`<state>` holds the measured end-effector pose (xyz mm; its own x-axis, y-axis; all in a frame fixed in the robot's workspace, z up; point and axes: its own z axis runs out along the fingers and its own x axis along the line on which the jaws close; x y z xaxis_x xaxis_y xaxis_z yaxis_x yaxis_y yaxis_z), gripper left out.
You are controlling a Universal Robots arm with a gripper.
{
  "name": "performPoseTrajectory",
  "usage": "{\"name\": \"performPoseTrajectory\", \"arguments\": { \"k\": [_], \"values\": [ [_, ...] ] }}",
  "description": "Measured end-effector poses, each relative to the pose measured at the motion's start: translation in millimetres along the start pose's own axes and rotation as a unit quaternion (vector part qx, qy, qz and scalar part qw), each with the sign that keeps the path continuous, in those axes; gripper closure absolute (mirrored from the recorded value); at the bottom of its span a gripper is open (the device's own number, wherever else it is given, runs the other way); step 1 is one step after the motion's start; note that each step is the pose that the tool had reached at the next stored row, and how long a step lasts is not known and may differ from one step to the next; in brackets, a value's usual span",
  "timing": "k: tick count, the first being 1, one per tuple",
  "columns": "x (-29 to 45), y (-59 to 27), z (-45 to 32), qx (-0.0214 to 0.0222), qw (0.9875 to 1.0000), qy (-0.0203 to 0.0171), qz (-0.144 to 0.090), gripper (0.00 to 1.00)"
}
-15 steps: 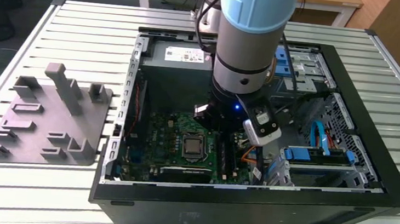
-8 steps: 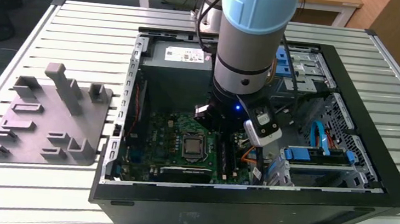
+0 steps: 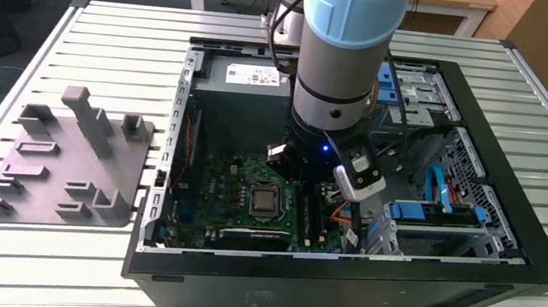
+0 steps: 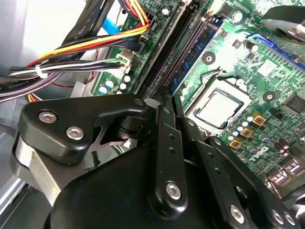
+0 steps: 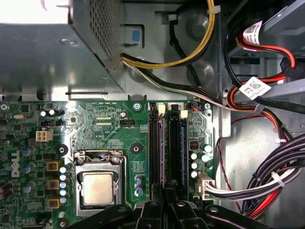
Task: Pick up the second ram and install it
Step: 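Insert the second ram into the second slot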
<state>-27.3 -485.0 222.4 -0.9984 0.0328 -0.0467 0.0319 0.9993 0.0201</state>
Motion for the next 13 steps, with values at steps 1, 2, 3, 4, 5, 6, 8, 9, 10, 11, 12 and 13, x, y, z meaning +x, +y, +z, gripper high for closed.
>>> {"name": "performPoseTrajectory", "arguments": {
  "k": [1,2,3,4,5,6,8,9,10,11,12,13],
  "values": [
    [0.0,0.1,0.2,0.0000,1.0000,0.0000,0.000,0.86],
    [0.0,0.1,0.4,0.0000,1.0000,0.0000,0.000,0.86],
    [0.0,0.2,0.6,0.0000,1.0000,0.0000,0.000,0.86],
    [0.0,0.2,0.7,0.0000,1.0000,0.0000,0.000,0.86],
    [0.1,0.3,0.9,0.0000,1.0000,0.0000,0.000,0.86],
    [0.1,0.3,1.1,-0.0001,1.0000,0.0000,-0.001,0.86],
    [0.1,0.4,1.6,-0.0001,1.0000,0.0000,-0.001,0.86],
    [0.1,0.5,1.8,-0.0001,1.0000,0.0000,-0.001,0.86],
    [0.1,0.6,2.1,-0.0001,1.0000,0.0000,-0.001,0.86],
    [0.1,0.6,2.4,-0.0002,1.0000,0.0000,-0.001,0.86],
    [0.2,0.7,3.0,-0.0002,1.0000,0.0000,-0.001,0.86],
    [0.2,0.7,3.5,-0.0001,1.0000,0.0000,-0.001,0.86]
  ]
}}
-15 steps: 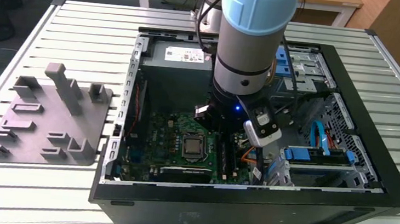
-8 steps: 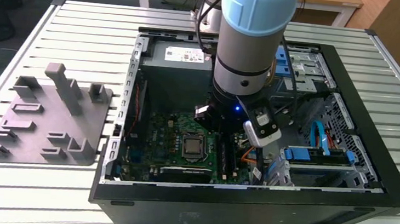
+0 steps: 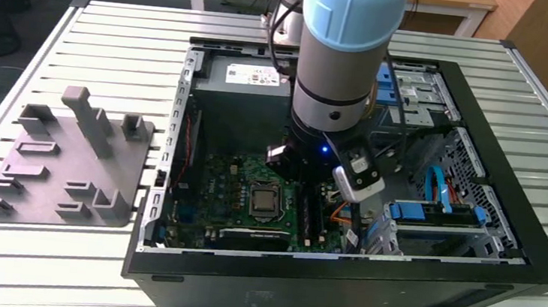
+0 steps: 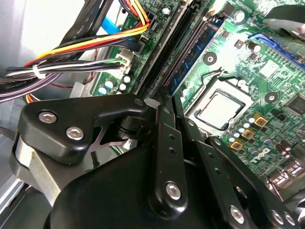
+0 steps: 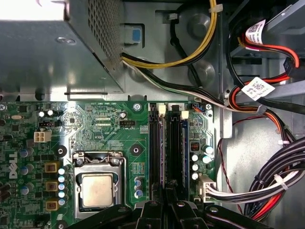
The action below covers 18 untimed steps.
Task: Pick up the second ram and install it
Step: 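Insert the second ram into the second slot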
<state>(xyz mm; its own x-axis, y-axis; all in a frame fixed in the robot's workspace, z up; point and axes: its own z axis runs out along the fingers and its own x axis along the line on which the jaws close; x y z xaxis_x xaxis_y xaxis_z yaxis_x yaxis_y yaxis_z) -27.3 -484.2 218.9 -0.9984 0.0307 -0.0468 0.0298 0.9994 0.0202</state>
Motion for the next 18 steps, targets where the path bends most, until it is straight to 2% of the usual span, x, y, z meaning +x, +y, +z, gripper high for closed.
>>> {"name": "performPoseTrajectory", "arguments": {
  "k": [18],
  "values": [
    [0.0,0.5,1.0,0.0005,1.0000,0.0000,-0.002,0.86]
  ]
}}
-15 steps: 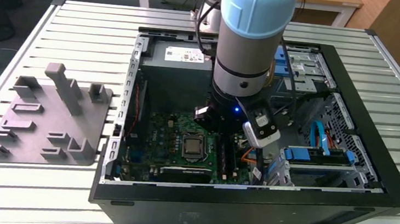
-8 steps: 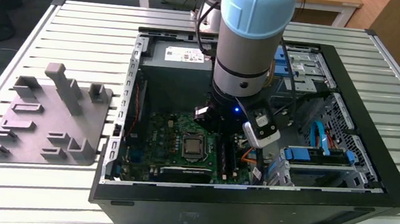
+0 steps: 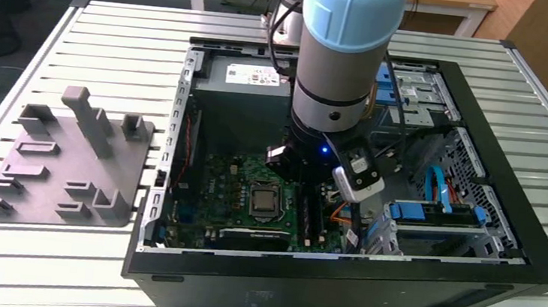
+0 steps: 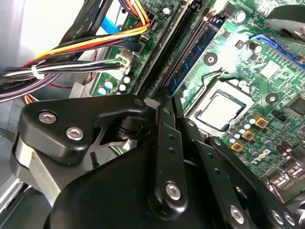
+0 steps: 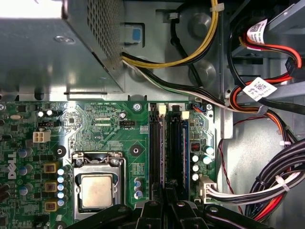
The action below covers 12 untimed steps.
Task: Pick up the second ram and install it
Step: 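Insert the second ram into the second slot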
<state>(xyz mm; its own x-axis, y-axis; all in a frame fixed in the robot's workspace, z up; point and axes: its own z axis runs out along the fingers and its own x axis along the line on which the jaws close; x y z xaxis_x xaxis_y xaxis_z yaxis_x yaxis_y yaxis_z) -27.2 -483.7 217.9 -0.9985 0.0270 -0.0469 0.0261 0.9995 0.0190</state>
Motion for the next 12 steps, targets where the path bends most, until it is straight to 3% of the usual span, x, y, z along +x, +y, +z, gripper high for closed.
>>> {"name": "performPoseTrajectory", "arguments": {
  "k": [12],
  "values": [
    [0.8,4.7,2.4,0.0000,1.0000,0.0004,-0.010,0.86]
  ]
}}
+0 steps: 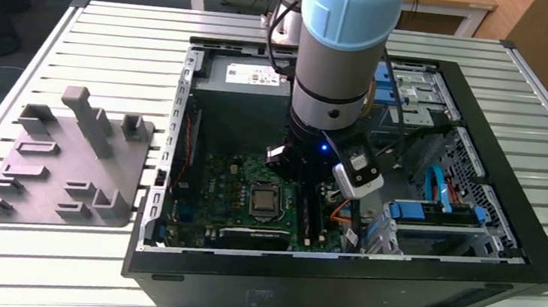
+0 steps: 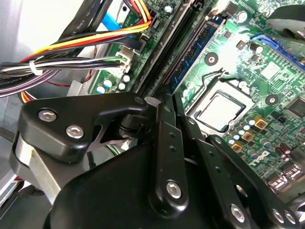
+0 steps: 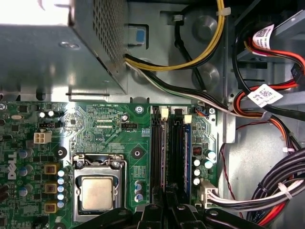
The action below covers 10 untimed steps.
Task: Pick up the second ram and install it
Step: 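Insert the second ram into the second slot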
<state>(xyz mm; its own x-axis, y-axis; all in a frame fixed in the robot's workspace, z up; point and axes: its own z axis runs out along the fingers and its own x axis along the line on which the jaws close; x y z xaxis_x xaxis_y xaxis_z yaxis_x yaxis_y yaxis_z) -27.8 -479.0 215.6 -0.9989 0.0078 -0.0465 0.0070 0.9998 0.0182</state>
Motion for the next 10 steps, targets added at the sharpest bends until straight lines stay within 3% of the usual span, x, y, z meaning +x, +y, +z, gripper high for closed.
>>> {"name": "performPoseTrajectory", "arguments": {
  "k": [10],
  "values": [
    [0.1,0.4,2.5,-0.0004,1.0000,-0.0001,0.000,0.86]
  ]
}}
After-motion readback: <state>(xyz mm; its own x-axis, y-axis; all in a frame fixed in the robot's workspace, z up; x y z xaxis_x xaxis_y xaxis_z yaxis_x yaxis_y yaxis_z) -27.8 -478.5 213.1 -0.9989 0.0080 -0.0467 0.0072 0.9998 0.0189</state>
